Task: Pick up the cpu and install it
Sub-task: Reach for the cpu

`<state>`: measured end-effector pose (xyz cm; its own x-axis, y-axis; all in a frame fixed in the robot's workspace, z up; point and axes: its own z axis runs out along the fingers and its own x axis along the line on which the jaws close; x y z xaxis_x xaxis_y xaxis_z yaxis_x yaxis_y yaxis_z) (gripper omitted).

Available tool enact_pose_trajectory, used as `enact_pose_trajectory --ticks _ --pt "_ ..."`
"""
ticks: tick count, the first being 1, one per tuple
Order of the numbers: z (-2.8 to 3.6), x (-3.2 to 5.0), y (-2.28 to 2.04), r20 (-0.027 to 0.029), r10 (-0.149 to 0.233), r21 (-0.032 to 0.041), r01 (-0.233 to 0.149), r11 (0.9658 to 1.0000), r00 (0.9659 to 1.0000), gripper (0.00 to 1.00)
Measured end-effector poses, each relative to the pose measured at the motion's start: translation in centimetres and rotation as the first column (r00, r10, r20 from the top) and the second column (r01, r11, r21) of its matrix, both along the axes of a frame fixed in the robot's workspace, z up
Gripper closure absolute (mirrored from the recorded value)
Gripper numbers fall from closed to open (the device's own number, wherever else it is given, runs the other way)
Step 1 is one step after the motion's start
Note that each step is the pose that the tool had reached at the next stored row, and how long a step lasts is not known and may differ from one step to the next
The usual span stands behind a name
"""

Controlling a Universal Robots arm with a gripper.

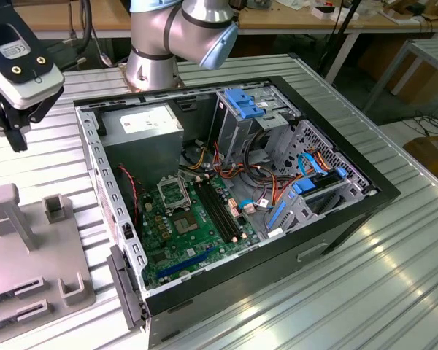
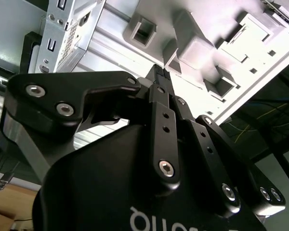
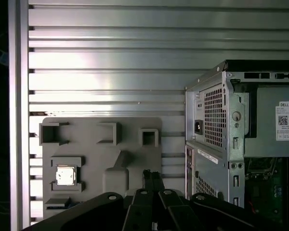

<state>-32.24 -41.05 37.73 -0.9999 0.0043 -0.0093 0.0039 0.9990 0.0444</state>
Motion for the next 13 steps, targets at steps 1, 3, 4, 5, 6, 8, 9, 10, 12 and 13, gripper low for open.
enact_pose_trajectory --ticks 1,3,4,5,6,8,9,10,12,13 --pt "-0.02 -0.09 -0.01 -0.0001 0.000 0.0000 0.000 1.0000 1.0000 0.89" --pt "-0.05 -0.28 -0.02 -0.0004 0.000 0.0000 0.000 1.0000 1.0000 0.89" --pt "-0.07 -0.40 -0.03 -0.0006 0.000 -0.0001 0.000 1.0000 1.0000 0.89" --pt "-0.08 -0.49 -0.04 -0.0006 0.000 0.0000 0.000 1.0000 1.0000 0.89" --pt "-0.10 -0.59 -0.05 -0.0008 0.000 0.0000 0.000 1.0000 1.0000 0.89" --pt "-0.13 -0.76 -0.06 -0.0010 0.000 0.0000 0.000 1.0000 1.0000 0.89" --pt "-0.15 -0.86 -0.07 -0.0011 0.000 0.0000 0.000 1.0000 1.0000 0.89" --pt "-0.16 -0.94 -0.07 -0.0013 0.000 0.0000 0.000 1.0000 1.0000 0.89" --pt "-0.19 -1.14 -0.09 -0.0016 0.000 -0.0001 0.000 1.0000 1.0000 0.89" --pt "-0.21 -1.21 -0.09 -0.0017 0.000 0.0000 0.000 1.0000 1.0000 0.89"
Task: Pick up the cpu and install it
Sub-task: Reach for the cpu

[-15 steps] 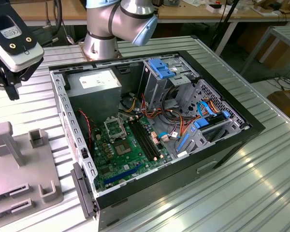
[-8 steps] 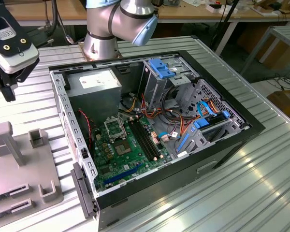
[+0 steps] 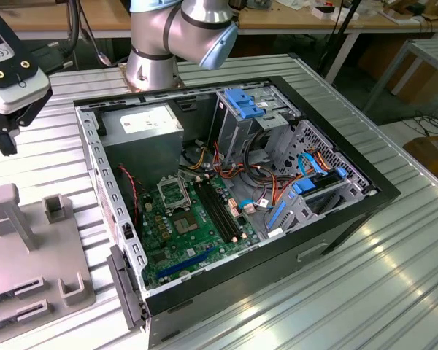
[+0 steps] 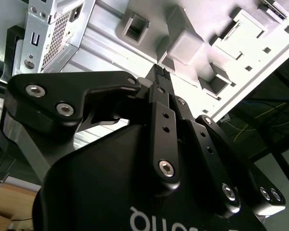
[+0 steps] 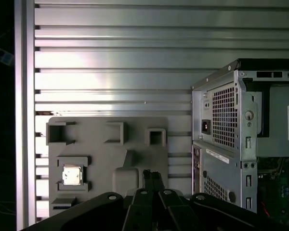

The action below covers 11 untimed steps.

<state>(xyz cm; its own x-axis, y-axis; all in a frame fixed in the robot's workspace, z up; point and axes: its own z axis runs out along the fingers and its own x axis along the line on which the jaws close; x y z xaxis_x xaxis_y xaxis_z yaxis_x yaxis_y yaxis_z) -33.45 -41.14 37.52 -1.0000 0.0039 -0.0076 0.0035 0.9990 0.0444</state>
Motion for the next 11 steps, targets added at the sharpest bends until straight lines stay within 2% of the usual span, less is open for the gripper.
enact_pose_trajectory --ticks 11 --pt "-0.19 -1.09 -0.09 -0.0017 0.000 0.0000 0.000 1.0000 1.0000 0.89"
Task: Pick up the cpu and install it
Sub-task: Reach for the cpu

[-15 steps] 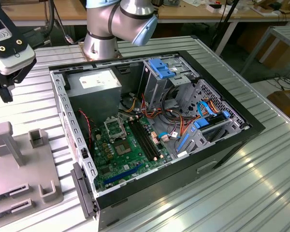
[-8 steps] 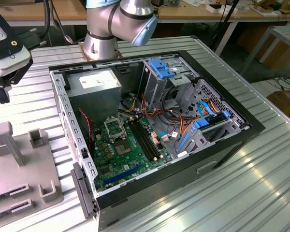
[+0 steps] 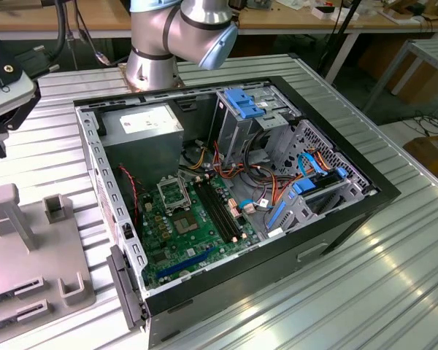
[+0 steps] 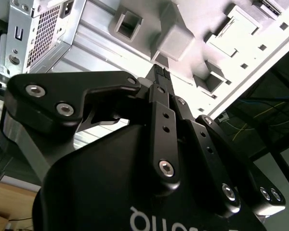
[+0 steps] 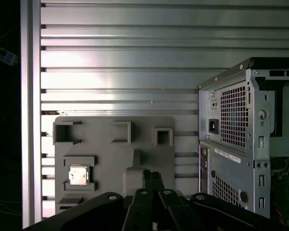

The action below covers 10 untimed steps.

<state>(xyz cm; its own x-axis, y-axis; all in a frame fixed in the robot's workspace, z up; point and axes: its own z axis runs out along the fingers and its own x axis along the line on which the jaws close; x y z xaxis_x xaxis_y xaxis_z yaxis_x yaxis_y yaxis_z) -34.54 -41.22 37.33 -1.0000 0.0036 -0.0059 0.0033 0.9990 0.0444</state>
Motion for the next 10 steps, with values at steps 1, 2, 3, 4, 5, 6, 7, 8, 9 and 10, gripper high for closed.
enact_pose_trajectory --ticks 1,2,3,4,5,6,7,8,9,10 --pt "-0.02 -0.09 -0.01 -0.0001 0.000 0.0000 0.000 1.0000 1.0000 0.89" --pt "-0.03 -0.17 -0.02 -0.0003 0.000 0.0000 0.000 1.0000 1.0000 0.89" --pt "-0.04 -0.26 -0.02 -0.0005 0.000 0.0000 0.000 1.0000 1.0000 0.89" --pt "-0.07 -0.41 -0.03 -0.0007 0.000 0.0000 0.000 1.0000 1.0000 0.89" --pt "-0.08 -0.51 -0.04 -0.0009 0.000 0.0000 0.000 1.0000 1.0000 0.89" --pt "-0.10 -0.59 -0.05 -0.0010 0.000 -0.0001 0.000 1.0000 1.0000 0.89" --pt "-0.12 -0.71 -0.06 -0.0012 0.000 -0.0001 0.000 1.0000 1.0000 0.89" --pt "-0.13 -0.80 -0.07 -0.0014 0.000 0.0000 0.000 1.0000 1.0000 0.89" --pt "-0.15 -0.91 -0.08 -0.0016 0.000 0.0000 0.000 1.0000 1.0000 0.89" --pt "-0.16 -0.99 -0.09 -0.0018 0.000 0.0000 0.000 1.0000 1.0000 0.89"
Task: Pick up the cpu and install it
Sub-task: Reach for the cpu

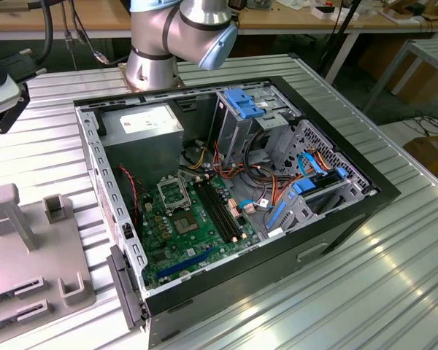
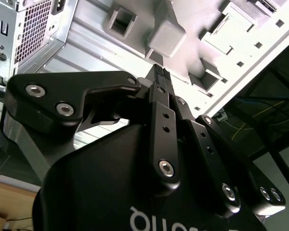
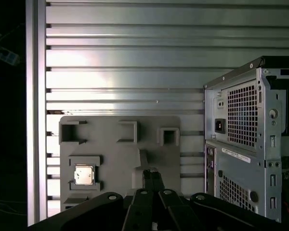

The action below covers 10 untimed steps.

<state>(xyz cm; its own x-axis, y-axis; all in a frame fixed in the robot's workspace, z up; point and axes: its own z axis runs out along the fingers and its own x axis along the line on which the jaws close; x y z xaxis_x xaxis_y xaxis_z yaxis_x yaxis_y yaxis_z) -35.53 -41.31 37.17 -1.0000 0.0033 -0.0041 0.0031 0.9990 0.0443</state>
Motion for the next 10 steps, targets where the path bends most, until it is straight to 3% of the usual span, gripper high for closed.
enact_pose_trajectory --ticks 10 --pt "-0.19 -1.22 -0.12 -0.0019 0.000 0.0000 0.000 1.0000 1.0000 0.89"
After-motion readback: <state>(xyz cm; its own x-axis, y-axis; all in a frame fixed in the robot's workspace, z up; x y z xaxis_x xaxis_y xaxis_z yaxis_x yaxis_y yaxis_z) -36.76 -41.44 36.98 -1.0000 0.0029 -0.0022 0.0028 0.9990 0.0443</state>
